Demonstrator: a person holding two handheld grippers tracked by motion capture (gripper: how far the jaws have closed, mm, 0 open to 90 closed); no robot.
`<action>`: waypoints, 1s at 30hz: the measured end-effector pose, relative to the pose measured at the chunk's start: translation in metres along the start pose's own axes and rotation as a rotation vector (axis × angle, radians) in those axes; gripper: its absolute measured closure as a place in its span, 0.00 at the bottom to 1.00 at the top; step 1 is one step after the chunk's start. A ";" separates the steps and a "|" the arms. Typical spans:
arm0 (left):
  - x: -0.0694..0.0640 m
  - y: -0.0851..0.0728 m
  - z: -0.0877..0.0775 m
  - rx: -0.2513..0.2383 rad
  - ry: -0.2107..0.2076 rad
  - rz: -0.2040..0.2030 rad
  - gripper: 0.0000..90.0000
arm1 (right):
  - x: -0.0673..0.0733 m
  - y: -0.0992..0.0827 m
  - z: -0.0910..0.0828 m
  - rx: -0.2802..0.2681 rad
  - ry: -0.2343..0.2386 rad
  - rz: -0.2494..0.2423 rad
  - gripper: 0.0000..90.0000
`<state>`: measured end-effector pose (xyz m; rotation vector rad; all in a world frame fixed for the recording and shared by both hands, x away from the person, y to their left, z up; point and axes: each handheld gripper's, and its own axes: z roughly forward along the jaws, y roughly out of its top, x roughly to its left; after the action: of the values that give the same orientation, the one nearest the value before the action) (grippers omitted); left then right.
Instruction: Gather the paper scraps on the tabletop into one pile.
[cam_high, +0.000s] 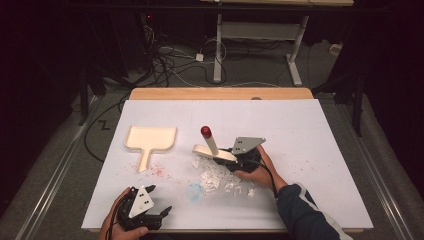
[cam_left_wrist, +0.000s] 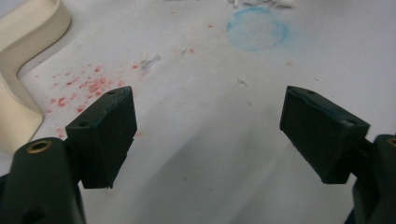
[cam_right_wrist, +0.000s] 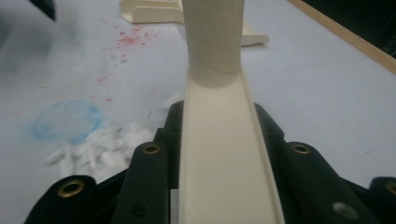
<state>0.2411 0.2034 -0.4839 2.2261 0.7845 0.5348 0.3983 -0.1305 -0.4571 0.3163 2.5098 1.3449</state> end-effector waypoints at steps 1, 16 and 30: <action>0.000 0.000 0.000 0.000 0.000 0.001 0.20 | 0.002 -0.002 -0.005 -0.004 0.011 -0.002 0.74; -0.002 0.001 -0.003 -0.006 0.007 0.006 0.20 | 0.016 0.000 -0.065 -0.071 -0.133 -0.007 0.75; -0.004 0.003 -0.005 -0.015 0.014 0.023 0.20 | 0.032 -0.016 -0.138 -0.005 -0.357 0.106 0.75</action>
<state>0.2361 0.2012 -0.4789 2.2225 0.7598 0.5658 0.3204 -0.2358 -0.4019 0.6354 2.2186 1.2073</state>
